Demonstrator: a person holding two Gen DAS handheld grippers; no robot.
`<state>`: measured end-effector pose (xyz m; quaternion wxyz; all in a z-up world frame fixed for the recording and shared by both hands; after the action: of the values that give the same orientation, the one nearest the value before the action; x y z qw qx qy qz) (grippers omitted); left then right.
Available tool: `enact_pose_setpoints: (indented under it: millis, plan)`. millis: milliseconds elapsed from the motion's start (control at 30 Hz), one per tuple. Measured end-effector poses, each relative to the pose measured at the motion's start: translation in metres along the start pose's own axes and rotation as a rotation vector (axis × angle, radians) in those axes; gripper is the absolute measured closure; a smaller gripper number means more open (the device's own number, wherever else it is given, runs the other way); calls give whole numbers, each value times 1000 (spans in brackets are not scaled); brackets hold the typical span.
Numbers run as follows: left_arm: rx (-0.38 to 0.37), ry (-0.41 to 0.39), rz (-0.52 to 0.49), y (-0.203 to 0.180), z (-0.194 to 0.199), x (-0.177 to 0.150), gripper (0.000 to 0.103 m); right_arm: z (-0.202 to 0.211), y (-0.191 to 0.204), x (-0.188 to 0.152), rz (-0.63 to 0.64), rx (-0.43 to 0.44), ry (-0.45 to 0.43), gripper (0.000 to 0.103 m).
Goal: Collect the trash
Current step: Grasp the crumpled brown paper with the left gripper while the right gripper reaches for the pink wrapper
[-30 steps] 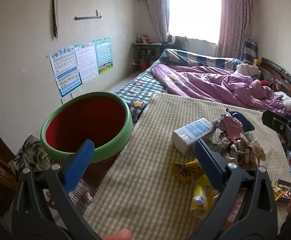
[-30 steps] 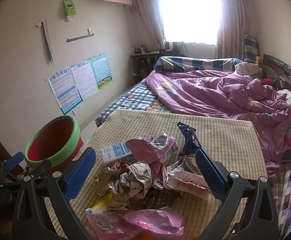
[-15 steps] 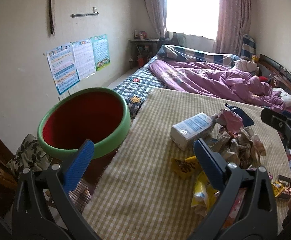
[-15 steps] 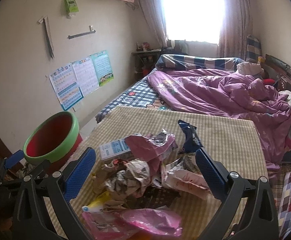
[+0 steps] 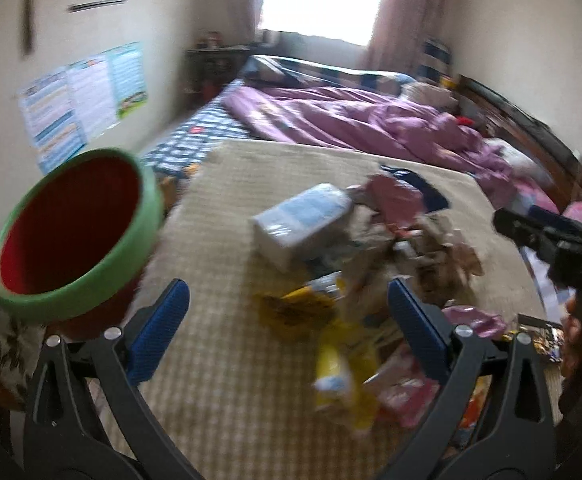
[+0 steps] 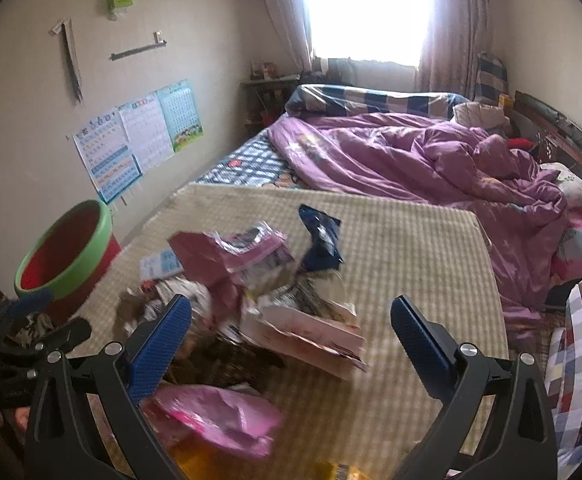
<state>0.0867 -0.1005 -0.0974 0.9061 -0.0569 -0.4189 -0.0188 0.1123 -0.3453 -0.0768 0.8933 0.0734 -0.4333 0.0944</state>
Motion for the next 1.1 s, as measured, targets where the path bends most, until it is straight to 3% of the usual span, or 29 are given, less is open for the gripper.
enact_pose_setpoints:
  millis: [100,267,433,500,567,700,933,1100]
  plan:
    - [-79,26,-46,-25,-15,8,18,0,-9,-4,-19,-14,14,7]
    - [-184,76,-82,-61,-34,12,19,3,-19,-8,-30,-11,24,7]
    - [-214,157,-143,-82,-59,4,19,-1,-28,-16,-48,-14,58,7]
    - [-215,181,-138,-83,-66,0,28,-2,-31,-18,-62,-5,73,7]
    - [-222,196,-103,-77,-68,-2,48,-3,-33,-20,-65,-2,81,7]
    - [-254,201,-18,-69,-65,-2,57,-4,-29,-19,-58,9,86,7]
    - [-208,66,50,-44,-24,16,59,-18,-3,14,-122,149,77,7]
    - [-78,-22,125,-12,5,16,58,-49,16,40,-222,239,122,7]
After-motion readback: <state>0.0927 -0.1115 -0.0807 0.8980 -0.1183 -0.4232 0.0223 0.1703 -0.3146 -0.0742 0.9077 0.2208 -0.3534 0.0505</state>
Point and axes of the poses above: each gripper's, at about its wrist camera, not at the fingertips, and z roughly against the way its jaws point, y to its left, x to its top, the point moved 9 cm from there along -z, roughly the way its jaws point, and after that the axes turned 4 degrees about -y, right-handed, at the moved point
